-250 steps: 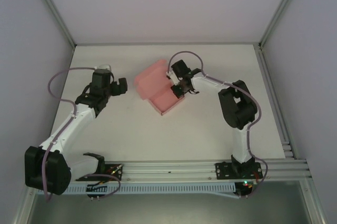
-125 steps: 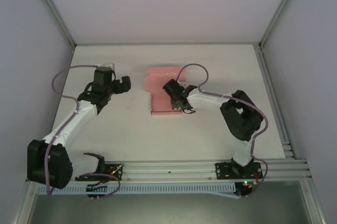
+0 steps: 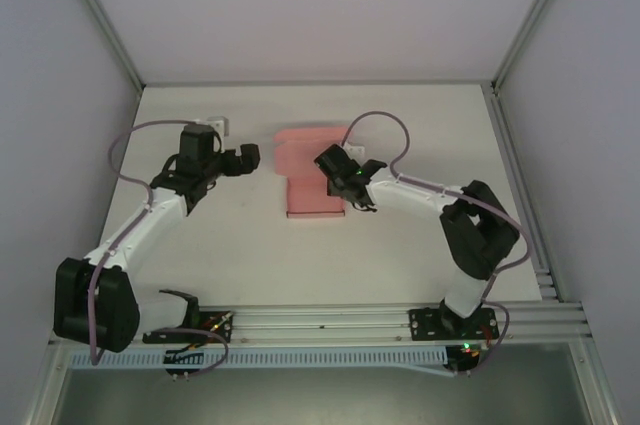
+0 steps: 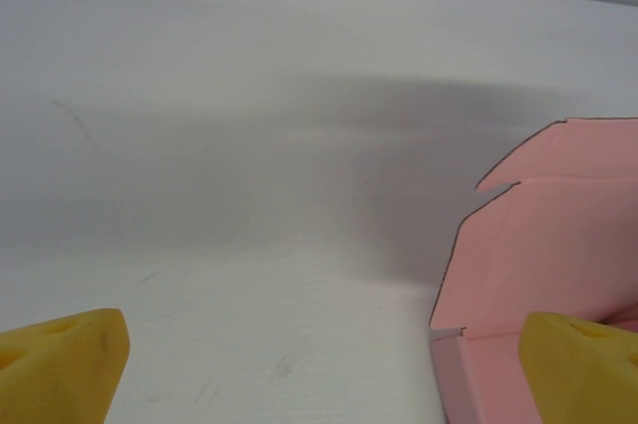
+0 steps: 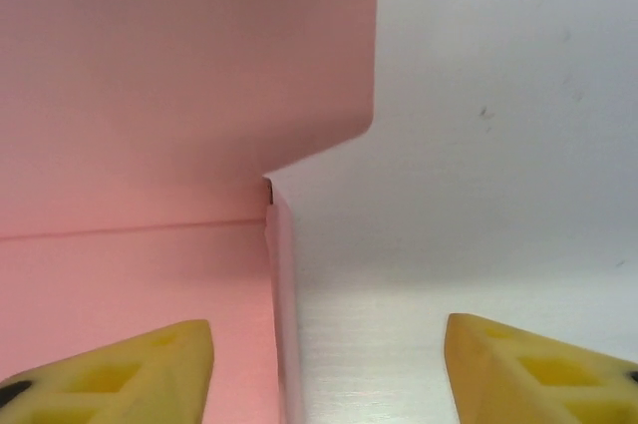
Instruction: Assemble paper box
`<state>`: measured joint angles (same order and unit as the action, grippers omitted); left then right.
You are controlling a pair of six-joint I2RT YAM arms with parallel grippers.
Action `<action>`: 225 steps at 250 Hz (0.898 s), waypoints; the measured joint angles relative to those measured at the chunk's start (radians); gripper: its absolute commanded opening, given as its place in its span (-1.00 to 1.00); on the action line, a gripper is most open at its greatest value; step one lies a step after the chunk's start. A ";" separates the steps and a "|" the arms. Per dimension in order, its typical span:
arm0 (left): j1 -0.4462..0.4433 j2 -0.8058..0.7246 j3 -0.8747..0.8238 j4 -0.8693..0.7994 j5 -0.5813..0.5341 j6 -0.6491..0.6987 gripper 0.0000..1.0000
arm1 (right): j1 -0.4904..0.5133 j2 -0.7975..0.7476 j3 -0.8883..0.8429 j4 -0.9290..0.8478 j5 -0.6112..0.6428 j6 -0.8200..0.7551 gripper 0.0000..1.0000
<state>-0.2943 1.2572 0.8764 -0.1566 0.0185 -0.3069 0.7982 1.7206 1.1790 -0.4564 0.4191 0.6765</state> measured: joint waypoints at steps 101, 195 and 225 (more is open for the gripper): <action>0.000 0.125 0.054 0.068 0.169 0.078 1.00 | -0.195 -0.346 -0.211 0.243 -0.056 -0.116 1.00; 0.000 0.414 0.232 0.068 0.411 0.182 1.00 | -0.383 -0.194 -0.167 0.381 -0.467 -0.350 0.94; 0.000 0.453 0.255 0.055 0.454 0.233 0.99 | -0.398 -0.087 -0.078 0.373 -0.575 -0.434 0.90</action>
<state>-0.2939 1.7100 1.1316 -0.1020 0.4721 -0.0742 0.4004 1.6333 1.1011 -0.0834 -0.1562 0.2428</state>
